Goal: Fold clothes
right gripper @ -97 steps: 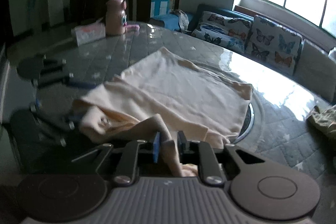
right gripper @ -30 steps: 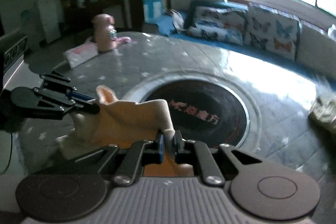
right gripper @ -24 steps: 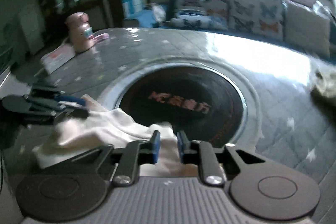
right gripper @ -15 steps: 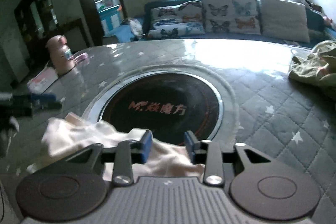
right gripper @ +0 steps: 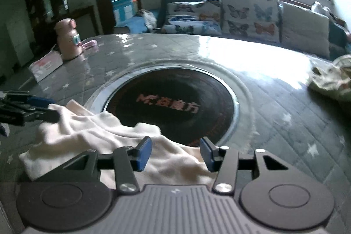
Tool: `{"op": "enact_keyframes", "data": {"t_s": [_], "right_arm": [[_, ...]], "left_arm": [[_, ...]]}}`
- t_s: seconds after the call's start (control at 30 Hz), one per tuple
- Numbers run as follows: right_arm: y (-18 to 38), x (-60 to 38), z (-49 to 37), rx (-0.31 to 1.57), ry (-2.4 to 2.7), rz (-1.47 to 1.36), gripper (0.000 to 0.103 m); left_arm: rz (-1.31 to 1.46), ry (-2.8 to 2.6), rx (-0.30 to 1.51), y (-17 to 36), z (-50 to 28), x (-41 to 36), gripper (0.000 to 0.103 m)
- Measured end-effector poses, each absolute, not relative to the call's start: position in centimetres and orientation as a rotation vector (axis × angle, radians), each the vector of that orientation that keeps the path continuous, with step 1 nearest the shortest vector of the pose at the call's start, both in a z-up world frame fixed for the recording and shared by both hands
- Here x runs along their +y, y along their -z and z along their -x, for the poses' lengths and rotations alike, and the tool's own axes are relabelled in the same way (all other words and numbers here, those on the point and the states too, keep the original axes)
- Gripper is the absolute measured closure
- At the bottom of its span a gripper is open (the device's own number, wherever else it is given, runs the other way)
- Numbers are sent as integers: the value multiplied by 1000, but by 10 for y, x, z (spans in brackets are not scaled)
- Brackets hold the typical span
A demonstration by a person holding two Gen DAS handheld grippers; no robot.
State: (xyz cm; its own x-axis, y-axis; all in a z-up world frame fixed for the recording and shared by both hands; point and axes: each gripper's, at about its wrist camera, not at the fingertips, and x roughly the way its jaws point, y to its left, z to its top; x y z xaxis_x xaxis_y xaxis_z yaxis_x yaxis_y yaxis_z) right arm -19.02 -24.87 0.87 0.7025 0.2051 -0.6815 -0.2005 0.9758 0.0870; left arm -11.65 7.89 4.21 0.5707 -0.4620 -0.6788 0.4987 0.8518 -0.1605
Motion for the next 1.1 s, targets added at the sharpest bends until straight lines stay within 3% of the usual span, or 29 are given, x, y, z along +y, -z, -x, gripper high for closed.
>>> {"op": "enact_keyframes", "data": {"t_s": [0.03, 0.17, 0.2, 0.27, 0.37, 0.63, 0.73, 0.83, 1.0, 1.1], "right_arm": [[-8, -245, 187, 763, -239, 2, 54], [-2, -237, 175, 792, -274, 10, 59], [1, -237, 172, 802, -277, 11, 67], [6, -236, 169, 817, -279, 11, 82], [8, -238, 171, 818, -285, 2, 93], [-4, -241, 181, 716, -206, 2, 98], [0, -244, 176, 732, -189, -15, 98], [9, -243, 169, 776, -179, -3, 84], [-9, -243, 181, 718, -181, -6, 82], [-14, -240, 191, 722, -212, -3, 82]], "left_arm": [[-51, 570, 781, -41, 117, 78, 53], [-66, 594, 780, -39, 116, 73, 82], [-70, 601, 774, -38, 117, 72, 92], [-89, 609, 725, -46, 121, 68, 94], [-113, 628, 646, -58, 129, 64, 95], [-176, 622, 577, -59, 128, 58, 95], [-180, 600, 587, -56, 125, 58, 94], [-184, 578, 596, -53, 122, 59, 89], [-190, 541, 612, -48, 116, 61, 70], [-193, 521, 620, -46, 113, 61, 67]]}}
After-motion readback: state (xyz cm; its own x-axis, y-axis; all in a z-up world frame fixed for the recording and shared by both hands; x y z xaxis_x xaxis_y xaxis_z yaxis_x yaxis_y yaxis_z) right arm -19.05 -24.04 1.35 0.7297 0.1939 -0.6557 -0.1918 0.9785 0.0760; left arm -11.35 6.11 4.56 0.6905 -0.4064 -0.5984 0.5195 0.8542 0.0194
